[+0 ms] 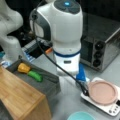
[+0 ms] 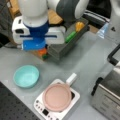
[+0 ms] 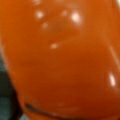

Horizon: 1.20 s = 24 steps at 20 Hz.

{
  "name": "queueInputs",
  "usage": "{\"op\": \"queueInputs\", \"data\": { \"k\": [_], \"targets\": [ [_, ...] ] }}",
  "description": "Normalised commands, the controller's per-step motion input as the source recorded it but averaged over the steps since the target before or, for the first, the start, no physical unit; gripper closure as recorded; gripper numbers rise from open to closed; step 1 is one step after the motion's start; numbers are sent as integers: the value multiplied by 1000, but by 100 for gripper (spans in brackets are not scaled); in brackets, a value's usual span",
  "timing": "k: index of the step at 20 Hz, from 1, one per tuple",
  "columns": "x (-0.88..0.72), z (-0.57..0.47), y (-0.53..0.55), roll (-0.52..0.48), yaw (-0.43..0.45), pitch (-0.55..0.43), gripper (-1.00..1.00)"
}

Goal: Open the drawer. Pick up the carrot. Put the carrots in the drawer.

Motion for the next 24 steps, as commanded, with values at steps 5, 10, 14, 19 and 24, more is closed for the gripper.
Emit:
{"op": "queueInputs", "data": {
  "k": [5, 10, 14, 19, 24],
  "targets": [
    [-300, -172, -111, -26, 396, -231, 100],
    [-385, -146, -54, 10, 368, -224, 100],
    [-439, -82, 119, 126, 385, -188, 100],
    [-310, -59, 94, 151, 357, -162, 100],
    [-260, -54, 22, 115, 204, -169, 100]
  ]
}}
